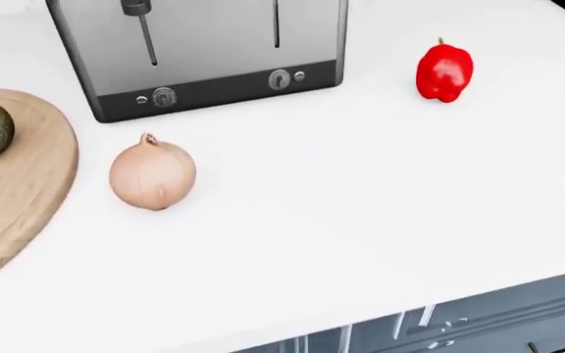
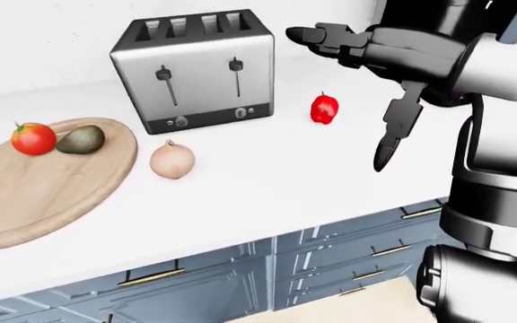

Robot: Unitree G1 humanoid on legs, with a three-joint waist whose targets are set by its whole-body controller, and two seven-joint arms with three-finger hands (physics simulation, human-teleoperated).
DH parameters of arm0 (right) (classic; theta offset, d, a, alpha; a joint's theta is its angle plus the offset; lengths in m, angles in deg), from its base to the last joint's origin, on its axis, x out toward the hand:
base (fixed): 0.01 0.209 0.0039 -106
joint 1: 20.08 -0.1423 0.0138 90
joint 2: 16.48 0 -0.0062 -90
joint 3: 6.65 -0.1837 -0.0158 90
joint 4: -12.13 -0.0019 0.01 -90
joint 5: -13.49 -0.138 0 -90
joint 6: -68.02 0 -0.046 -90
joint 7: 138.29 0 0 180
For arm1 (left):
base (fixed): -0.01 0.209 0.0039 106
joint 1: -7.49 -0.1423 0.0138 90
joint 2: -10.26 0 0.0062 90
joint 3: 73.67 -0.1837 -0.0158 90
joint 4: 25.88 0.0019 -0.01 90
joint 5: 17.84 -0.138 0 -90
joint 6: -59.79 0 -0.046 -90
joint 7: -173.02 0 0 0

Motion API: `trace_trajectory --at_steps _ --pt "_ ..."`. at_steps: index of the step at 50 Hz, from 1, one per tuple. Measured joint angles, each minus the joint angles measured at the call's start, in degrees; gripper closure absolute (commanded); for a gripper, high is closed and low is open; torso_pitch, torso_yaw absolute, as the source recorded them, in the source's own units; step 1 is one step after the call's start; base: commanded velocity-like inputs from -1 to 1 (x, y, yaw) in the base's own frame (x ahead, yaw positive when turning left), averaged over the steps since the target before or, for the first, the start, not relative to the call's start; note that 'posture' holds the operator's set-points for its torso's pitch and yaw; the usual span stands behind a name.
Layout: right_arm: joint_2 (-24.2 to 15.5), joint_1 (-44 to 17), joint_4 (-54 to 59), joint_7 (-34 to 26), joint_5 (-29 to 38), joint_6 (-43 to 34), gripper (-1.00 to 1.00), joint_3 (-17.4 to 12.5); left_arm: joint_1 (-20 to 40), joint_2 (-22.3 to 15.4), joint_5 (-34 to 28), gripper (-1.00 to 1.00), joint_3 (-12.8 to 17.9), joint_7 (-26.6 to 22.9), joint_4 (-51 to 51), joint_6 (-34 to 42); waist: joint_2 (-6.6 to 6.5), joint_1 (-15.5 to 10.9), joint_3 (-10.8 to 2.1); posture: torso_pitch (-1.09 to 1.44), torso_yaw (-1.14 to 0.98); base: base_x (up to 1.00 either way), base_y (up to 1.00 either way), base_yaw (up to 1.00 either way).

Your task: Place the avocado, onion, tomato and bell pepper on the cutting board.

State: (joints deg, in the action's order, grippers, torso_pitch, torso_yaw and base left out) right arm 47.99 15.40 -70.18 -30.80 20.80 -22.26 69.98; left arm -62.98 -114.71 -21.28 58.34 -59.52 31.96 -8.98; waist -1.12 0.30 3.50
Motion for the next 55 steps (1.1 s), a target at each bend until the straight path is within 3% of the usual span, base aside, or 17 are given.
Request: trace_trajectory --at_steps 4,7,9,12,14,20,26,29,32,34,38,42,44,45,50,55 --pt "0.0 -0.2 -0.2 0.1 -0.2 0.3 -1.0 -0.1 0.3 -0.3 -0.2 -1.0 0.1 0.2 -0.2 0.1 -1.68 -0.3 0.23 0.0 0.0 0.0 -0.13 0.0" --pt "-0.1 0.3 -0.6 0.1 -0.3 0.4 -1.0 -0.2 0.1 -0.1 -0.2 -1.0 0.3 0.3 -0.5 0.0 -4.02 -0.1 -0.14 0.0 0.0 0.0 -0.14 0.0" --pt "0.5 0.9 -0.7 -0.1 -0.4 0.4 -1.0 0.3 -0.2 0.2 -0.3 -1.0 0.6 0.2 -0.1 0.2 -2.81 -0.5 0.1 0.0 0.0 0.0 -0.14 0.0" --pt "0.6 1.2 -0.5 -0.6 -0.4 0.5 -1.0 1.1 -0.5 0.3 -0.5 -1.0 0.5 0.0 0.6 0.5 -2.96 -0.4 -0.15 0.0 0.0 0.0 -0.14 0.0" --pt "0.4 1.0 -0.6 -0.6 -0.3 0.5 -1.0 0.8 -0.2 0.1 -0.6 -1.0 0.6 0.1 0.4 0.5 -2.2 -0.2 -0.31 0.0 0.0 0.0 -0.14 0.0" --pt "0.0 0.9 -1.3 -0.1 -0.4 0.6 -1.0 -0.2 0.2 -0.2 -0.3 -1.0 0.8 0.4 -0.1 0.3 2.29 -0.2 -0.77 0.0 0.0 0.0 -0.13 0.0" --pt "0.0 2.3 0.0 -0.4 0.3 0.7 -1.0 -0.4 -0.8 1.1 -0.1 -1.0 -0.1 -0.1 -0.8 -0.5 -0.14 0.3 0.07 0.0 0.0 0.0 -0.14 0.0" --pt "0.1 1.7 -0.3 -0.4 0.3 0.9 -1.0 -0.2 -0.5 0.7 -0.2 -1.0 0.5 0.0 -0.7 -0.2 -1.83 -0.1 0.49 0.0 0.0 0.0 -0.14 0.0" --pt "0.0 1.0 -0.1 -0.3 0.2 1.1 -1.0 -0.1 -0.2 0.6 -0.3 -1.0 0.7 0.4 -0.8 -0.1 -4.26 -0.1 -0.04 0.0 0.0 0.0 -0.14 0.0" --pt "0.5 1.2 -0.3 -0.3 0.1 1.3 -1.0 0.2 -0.5 0.9 -0.4 -1.0 0.9 0.4 -0.6 0.1 -3.0 -0.6 0.22 0.0 0.0 0.0 -0.14 0.0" --pt "0.7 1.6 -0.2 -0.8 0.2 1.3 -1.0 0.9 -0.8 0.9 -0.6 -1.0 1.0 0.1 0.0 0.6 -2.66 -0.3 -0.23 0.0 0.0 0.0 -0.14 0.0" --pt "0.3 1.1 -0.6 -0.6 0.1 1.2 -1.0 0.0 -0.7 0.8 -0.5 -1.0 1.2 0.2 -0.5 0.3 0.04 -0.3 -0.15 0.0 0.0 0.0 -0.13 0.0" --pt "0.2 1.2 -0.9 -0.4 0.0 1.3 -1.0 -0.2 -0.6 0.6 -0.5 -1.0 1.2 0.2 -0.5 0.3 2.22 -0.3 -0.58 0.0 0.0 0.0 -0.13 0.0" --pt "0.0 1.1 -0.7 -0.4 0.0 1.4 -1.0 -0.2 -0.5 0.9 -0.4 -1.0 1.1 0.2 -0.7 0.3 2.21 0.1 -0.75 0.0 0.0 0.0 -0.13 0.0" --pt "0.1 2.0 0.0 -0.6 0.5 0.8 -1.0 -0.5 -1.3 1.3 0.1 -1.0 0.6 -0.6 -0.9 -0.5 0.7 0.4 -0.13 0.0 0.0 0.0 -0.13 0.0" --pt "0.3 1.4 -0.5 -0.5 0.4 1.0 -1.0 -0.2 -0.9 0.9 -0.2 -1.0 1.3 -0.1 -1.0 -0.4 -2.11 -0.2 0.33 0.0 0.0 0.0 -0.12 0.0"
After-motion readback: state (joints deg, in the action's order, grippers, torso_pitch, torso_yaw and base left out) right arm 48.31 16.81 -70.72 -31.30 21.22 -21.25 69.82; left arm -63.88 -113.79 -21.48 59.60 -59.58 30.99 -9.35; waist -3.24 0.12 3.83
